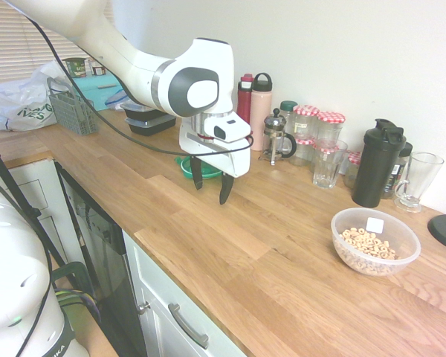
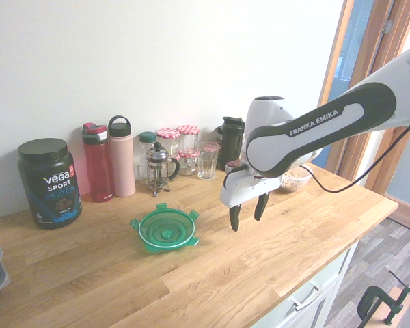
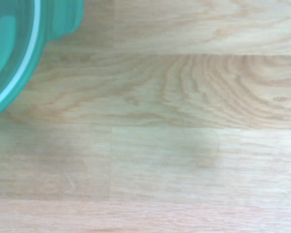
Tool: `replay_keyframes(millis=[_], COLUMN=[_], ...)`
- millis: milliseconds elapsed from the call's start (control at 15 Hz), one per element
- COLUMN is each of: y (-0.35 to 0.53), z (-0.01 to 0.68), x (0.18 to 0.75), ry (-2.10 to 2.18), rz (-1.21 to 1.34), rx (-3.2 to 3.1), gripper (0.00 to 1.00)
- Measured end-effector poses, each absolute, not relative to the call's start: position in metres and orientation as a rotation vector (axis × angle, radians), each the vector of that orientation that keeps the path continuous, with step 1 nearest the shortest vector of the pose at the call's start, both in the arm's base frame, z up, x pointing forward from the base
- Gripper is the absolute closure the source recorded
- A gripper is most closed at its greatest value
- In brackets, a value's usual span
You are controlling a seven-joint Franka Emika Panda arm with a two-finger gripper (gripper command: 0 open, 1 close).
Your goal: Cover the lid of food container
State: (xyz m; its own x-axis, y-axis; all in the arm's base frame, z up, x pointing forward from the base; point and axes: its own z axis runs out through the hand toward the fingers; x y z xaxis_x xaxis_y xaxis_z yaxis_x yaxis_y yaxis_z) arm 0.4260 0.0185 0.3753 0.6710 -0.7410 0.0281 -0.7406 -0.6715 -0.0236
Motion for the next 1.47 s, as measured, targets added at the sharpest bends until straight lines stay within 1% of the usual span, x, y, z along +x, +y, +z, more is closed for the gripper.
replay_keyframes(millis=[200, 333, 533, 733, 933, 1133, 1400, 1467], y=[0.021, 0.024, 0.029, 0.030, 0.029, 0.026, 0.031, 0.035], z=[0.380, 0.394, 0.393, 0.371, 0.340, 0.321, 0.318, 0.315], x=[0.430, 0.447, 0.473, 0.498, 0.510, 0.511, 0.512, 0.513], ry=[1.284, 1.293, 1.256, 1.189, 1.140, 1.152, 1.091, 1.080], rz=[-0.043, -0.068, 0.025, 0.152, 0.267, 0.301, 0.312, 0.322], rx=[-2.805, -2.684, -2.490, -2.314, -2.203, -2.180, -2.085, -2.067], gripper=[0.00, 0.00, 0.00, 0.00, 0.00, 0.00, 0.00, 1.00])
